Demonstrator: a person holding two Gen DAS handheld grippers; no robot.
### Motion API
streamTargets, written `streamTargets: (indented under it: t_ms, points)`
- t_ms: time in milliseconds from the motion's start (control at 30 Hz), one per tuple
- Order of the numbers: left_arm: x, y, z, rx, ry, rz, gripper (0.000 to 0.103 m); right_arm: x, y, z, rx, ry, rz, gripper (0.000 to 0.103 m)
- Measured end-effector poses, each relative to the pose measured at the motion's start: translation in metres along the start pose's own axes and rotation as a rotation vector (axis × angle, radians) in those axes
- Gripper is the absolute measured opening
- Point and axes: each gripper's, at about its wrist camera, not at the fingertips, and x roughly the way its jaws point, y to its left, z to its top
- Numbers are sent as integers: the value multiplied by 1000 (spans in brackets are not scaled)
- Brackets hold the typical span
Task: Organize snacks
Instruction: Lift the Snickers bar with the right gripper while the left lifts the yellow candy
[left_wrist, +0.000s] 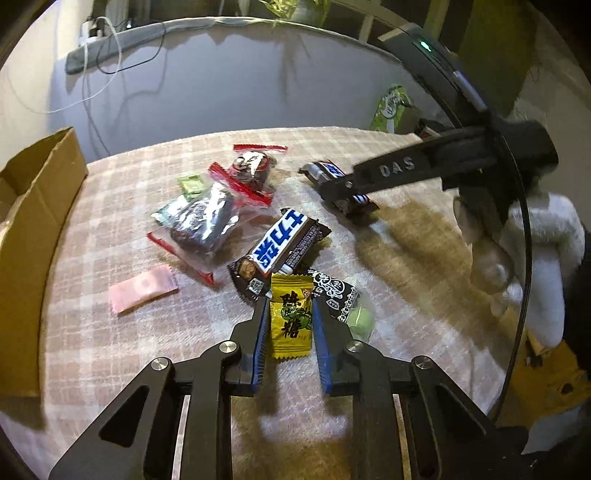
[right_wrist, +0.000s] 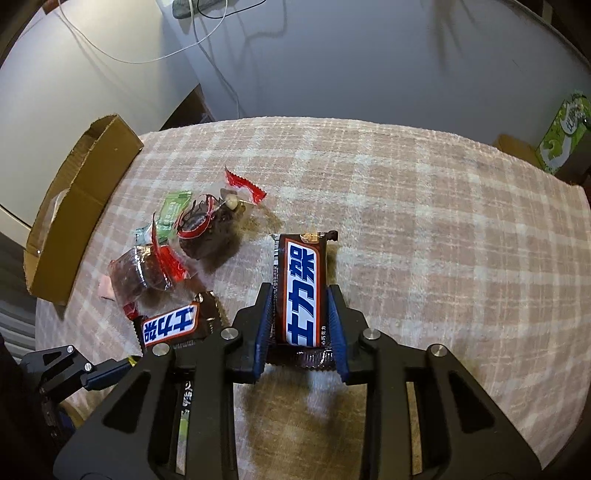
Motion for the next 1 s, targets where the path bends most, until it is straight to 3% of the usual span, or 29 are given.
streamTargets:
  t_ms: [267,600,667,1000]
  points:
    - [-10,14,-8,-48,-11,1,16,-14,-1,-9,8,-29,1,29]
    - [11,2,0,20,13,38,16,-11,-3,-14,19,-21,4,29]
    - [12,1,0,26,13,50,12,-10,-3,-15,21,-20,4,29]
    - [-11,16,2,-45,-43,38,9,-27,3,-15,19,-55,18,29]
